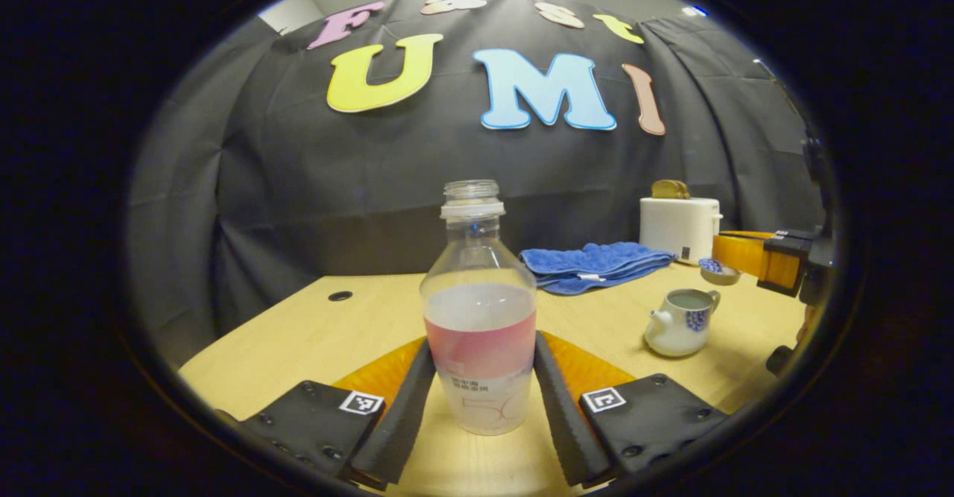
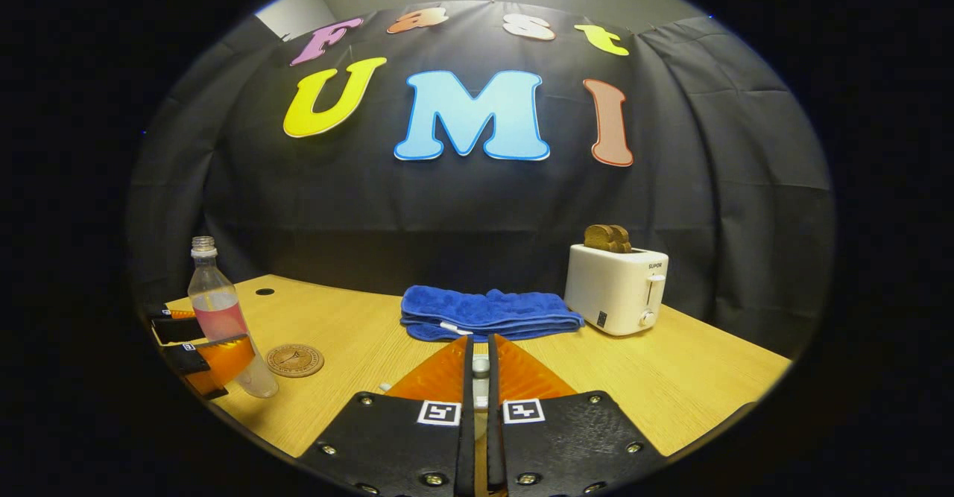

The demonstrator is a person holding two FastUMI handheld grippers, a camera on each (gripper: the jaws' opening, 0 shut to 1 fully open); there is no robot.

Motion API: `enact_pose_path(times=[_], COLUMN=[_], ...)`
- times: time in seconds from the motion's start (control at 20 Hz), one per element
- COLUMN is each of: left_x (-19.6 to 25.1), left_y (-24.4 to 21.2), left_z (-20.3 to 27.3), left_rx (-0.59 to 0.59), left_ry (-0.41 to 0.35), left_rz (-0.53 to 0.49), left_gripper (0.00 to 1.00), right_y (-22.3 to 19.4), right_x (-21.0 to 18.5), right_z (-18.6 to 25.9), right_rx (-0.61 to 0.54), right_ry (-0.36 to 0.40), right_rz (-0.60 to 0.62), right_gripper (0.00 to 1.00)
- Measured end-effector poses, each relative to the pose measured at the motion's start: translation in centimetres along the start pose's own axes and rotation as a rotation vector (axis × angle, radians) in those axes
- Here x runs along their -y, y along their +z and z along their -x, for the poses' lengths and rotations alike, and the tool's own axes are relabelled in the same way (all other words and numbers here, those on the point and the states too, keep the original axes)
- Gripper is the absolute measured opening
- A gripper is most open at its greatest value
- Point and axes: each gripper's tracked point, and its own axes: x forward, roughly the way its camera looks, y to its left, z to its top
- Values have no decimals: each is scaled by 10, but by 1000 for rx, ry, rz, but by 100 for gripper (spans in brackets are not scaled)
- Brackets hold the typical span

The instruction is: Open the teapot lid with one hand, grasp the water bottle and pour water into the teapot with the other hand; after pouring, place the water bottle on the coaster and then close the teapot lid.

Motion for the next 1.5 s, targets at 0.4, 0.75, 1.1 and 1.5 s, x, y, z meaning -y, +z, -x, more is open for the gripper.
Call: enact_pose_path(times=[0.4, 0.75, 1.1, 1.5], left_x=[-5, 13, 48, 77], left_y=[28, 46, 47, 48], left_z=[-3, -15, -39, -55], left_rx=[31, 38, 27, 30], left_ry=[29, -20, -85, -132], left_rz=[-345, -662, -975, -1263], left_gripper=[85, 85, 85, 85], right_y=[-1, -7, -16, -26], right_x=[17, 45, 61, 74], right_z=[7, 16, 23, 31], right_rx=[1, -6, -22, -39], right_ry=[-7, -35, -40, -48], right_rz=[-14, -19, -38, -54], right_gripper=[6, 6, 6, 6])
